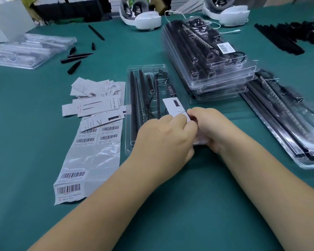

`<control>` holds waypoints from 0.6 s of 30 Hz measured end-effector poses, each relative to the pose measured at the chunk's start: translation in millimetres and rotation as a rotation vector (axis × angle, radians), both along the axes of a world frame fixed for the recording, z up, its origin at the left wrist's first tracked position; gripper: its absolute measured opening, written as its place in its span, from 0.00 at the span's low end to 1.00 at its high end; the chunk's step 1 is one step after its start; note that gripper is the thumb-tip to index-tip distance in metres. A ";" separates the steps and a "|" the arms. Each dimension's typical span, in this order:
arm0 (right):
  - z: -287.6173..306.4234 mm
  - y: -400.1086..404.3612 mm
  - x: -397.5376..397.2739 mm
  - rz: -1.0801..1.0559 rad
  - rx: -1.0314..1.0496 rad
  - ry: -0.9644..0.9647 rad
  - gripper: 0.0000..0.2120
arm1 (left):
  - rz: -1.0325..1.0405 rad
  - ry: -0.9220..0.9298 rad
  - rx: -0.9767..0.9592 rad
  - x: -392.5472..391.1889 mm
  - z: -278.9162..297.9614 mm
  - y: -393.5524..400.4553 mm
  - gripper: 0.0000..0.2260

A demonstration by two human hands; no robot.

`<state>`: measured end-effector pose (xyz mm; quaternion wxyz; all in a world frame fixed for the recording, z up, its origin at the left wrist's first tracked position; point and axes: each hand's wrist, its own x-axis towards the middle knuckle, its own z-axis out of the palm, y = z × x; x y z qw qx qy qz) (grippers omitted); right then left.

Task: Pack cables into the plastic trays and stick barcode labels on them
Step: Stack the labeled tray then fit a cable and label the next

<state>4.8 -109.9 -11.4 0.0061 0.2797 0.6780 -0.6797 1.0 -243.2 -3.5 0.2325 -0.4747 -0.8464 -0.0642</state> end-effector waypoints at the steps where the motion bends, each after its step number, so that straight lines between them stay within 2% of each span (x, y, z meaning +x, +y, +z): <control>1: -0.5 0.3 -0.2 0.008 -0.016 0.006 0.10 | -0.010 -0.003 0.012 0.0 1.1 -1.6 0.10; 5: -2.0 1.2 -0.5 0.038 -0.050 0.028 0.16 | -0.030 0.059 0.031 1.5 3.0 -5.5 0.08; 10: -6.7 -1.0 -4.6 0.044 0.207 -0.049 0.11 | 0.047 -0.035 0.028 5.9 7.3 -9.0 0.15; 13: -8.5 -1.9 -5.2 0.052 0.208 -0.033 0.13 | 0.092 -0.081 0.025 7.6 7.3 -10.7 0.15; 18: -9.5 -1.2 -5.6 0.026 0.128 0.008 0.11 | 0.102 -0.033 0.065 8.4 5.9 -8.6 0.14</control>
